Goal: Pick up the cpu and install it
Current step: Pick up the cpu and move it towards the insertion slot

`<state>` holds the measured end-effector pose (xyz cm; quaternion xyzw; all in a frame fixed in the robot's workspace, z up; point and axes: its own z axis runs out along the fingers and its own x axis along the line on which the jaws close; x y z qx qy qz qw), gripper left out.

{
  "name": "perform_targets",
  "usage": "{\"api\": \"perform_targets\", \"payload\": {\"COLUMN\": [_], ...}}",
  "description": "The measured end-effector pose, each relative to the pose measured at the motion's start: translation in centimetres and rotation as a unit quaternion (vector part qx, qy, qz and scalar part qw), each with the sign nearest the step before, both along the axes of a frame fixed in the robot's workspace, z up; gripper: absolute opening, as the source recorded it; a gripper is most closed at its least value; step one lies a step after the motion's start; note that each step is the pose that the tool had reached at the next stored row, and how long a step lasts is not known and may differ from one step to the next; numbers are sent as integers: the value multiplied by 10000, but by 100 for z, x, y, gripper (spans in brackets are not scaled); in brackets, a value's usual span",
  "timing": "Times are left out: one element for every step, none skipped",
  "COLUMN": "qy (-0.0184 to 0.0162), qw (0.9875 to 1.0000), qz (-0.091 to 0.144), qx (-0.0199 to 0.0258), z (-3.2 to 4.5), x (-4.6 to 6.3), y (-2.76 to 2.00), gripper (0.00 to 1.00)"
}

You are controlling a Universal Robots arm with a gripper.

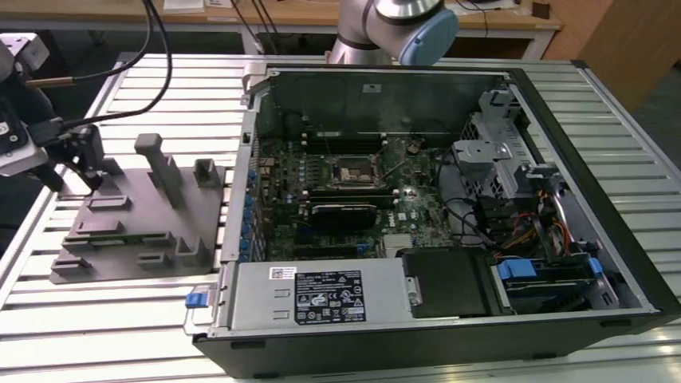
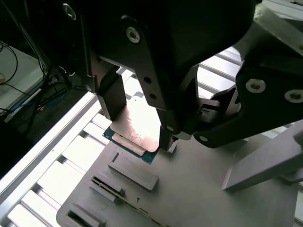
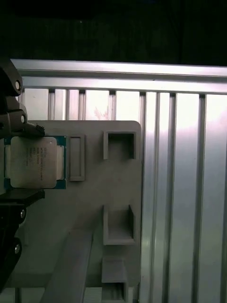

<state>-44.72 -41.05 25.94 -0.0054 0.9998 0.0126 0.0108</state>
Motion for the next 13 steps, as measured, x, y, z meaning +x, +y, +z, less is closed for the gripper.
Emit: {"api": "perform_targets", "payload": {"qy": [0, 0, 0, 0, 0, 0, 1, 0, 0, 0, 0, 0, 0], "qw": [10000, 10000, 10000, 10000, 10000, 10000, 10000, 10000, 10000, 10000, 10000, 10000, 10000], "qz": [0, 0, 0, 0, 0, 0, 0, 0, 0, 0, 0, 0, 0], "qx": [0, 0, 0, 0, 0, 0, 0, 0, 0, 0, 0, 0, 0], "z": [34, 65, 92, 119, 148, 177, 204, 232, 267, 305, 343, 381, 420], "x": [0, 0, 0, 0, 0, 0, 0, 0, 0, 0, 0, 0, 0], "y": [0, 0, 0, 0, 0, 0, 0, 0, 0, 0, 0, 0, 0], "gripper": [53, 53, 53, 53, 53, 53, 53, 53, 53, 53, 53, 53, 53]}}
